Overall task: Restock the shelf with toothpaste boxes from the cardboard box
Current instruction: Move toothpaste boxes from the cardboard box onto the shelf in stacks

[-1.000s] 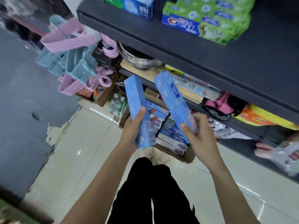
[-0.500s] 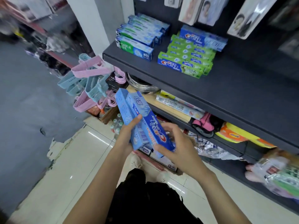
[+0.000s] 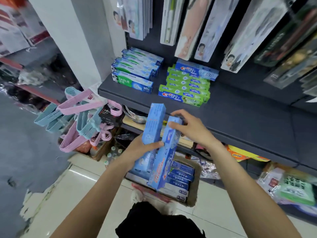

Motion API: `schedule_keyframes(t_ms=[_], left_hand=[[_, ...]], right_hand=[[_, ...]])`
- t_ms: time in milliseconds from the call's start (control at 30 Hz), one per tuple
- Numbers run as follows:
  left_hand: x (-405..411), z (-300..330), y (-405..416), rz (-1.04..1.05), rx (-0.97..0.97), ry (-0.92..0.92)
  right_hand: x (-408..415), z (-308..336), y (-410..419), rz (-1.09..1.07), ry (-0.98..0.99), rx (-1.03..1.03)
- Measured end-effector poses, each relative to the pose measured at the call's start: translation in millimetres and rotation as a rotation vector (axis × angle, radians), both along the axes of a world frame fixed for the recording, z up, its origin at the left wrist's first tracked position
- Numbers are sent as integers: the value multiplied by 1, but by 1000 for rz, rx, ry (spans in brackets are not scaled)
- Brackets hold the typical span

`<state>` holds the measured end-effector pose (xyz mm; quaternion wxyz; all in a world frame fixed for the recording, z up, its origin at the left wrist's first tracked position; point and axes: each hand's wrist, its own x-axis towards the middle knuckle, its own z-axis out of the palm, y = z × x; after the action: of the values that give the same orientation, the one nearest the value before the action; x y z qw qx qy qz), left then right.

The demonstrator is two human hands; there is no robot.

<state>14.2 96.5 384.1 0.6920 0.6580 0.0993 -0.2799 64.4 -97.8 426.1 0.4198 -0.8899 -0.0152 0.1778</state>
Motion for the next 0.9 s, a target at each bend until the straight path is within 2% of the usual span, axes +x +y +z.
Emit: schedule_keyframes(t_ms=[67,167,267,333,433,533,633,767,833,900], left_hand=[[11,-5,10,82,123,3],[21,-8,27,168,187,-6],[23,-11,39,225,188,2],[25,-12,39,253,184,-12],[30,-13,29,322,210,-7],[37,-13,8,388,179,25],[46,-9,-14,461,-74,96],[55,-9,-42,465,-327,196],[57,-9,-56,475,-387,263],[59,-11,-68,480,-428,281]], right_hand=[[7,0,-19,-196,-21,96],[19,-1,-48,-542,-116,274],[43,-9,-72,-862,-101,636],[71,-19,-86,-968,-85,791],[120,-32,-94,-1030,-83,868],[166,-44,-99,-1120,-93,850],[207,-67,-113,-1181,-83,725],[235,-100,-137,-1046,10,347],[228,-100,-141,-964,78,300],[201,-89,-137,-930,23,310]])
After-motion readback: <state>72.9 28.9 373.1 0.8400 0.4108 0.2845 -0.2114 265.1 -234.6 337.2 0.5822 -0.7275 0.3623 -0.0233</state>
